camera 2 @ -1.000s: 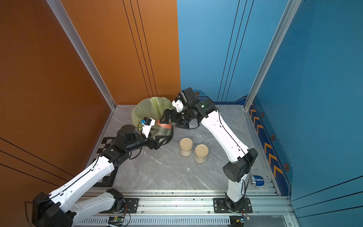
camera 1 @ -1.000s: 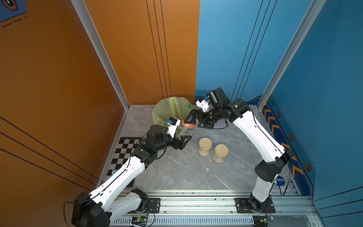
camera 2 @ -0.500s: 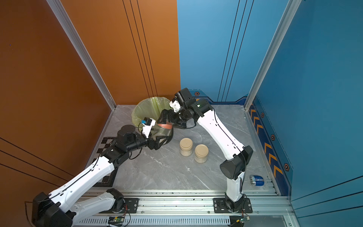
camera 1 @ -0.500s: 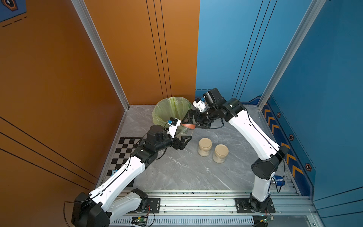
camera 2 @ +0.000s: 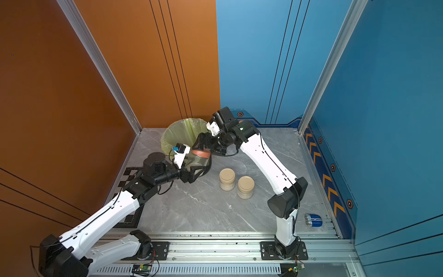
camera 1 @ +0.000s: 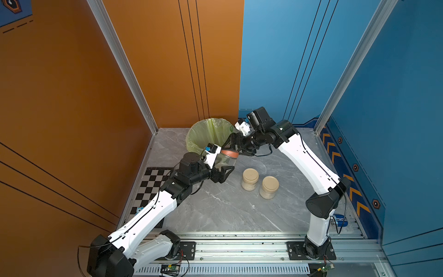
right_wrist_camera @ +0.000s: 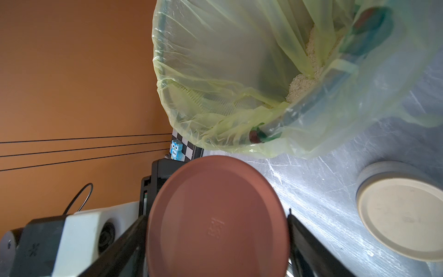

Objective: Empty moldy rice from jars
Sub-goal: Open the lid of the jar.

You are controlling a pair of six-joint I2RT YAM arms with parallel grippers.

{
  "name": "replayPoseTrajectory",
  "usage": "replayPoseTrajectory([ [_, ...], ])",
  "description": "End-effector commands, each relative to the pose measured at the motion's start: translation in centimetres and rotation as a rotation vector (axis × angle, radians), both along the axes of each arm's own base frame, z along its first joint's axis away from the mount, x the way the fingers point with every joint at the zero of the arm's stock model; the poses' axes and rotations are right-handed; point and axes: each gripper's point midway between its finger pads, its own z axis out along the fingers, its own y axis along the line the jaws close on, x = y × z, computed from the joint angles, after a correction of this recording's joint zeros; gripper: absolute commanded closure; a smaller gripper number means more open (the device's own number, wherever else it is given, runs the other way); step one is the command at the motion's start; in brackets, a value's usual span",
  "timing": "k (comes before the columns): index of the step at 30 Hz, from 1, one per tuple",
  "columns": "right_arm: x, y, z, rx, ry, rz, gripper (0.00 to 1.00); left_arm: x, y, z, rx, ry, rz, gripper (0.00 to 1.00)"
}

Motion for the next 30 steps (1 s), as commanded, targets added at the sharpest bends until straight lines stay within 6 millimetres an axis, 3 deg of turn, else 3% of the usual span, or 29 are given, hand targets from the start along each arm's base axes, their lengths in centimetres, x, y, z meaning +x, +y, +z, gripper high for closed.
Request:
replayPoseTrajectory([
  [1,0.0,0.4,1.1,0.026,-0.064,0.043,0.29,-0.9,-0.7,5.2,-0.065,-0.141,-0.055,1.0],
  [9,0.7,-0.8,0.8,0.04,-0.182,0.084,0.29,-1.3,-0.8,5.9,-0.075,-0.143,-0.077,1.0],
  [15,1.7,-2.1,2.3,0.167,-0.215,0.045,0.28,-1.8,-0.7,5.9,-0.072,-0.135,-0.087,1.0],
  [22,2.8,-3.1,3.4,0.195,-0.226,0.009,0.28,-2.1,-0.5,5.8,-0.069,-0.134,-0.086,1.0],
  [30,5.4,-6.3,2.6,0.161,-0.217,-0.106,0.3,-2.2,-0.4,6.2,-0.071,-0.137,-0.082,1.0],
])
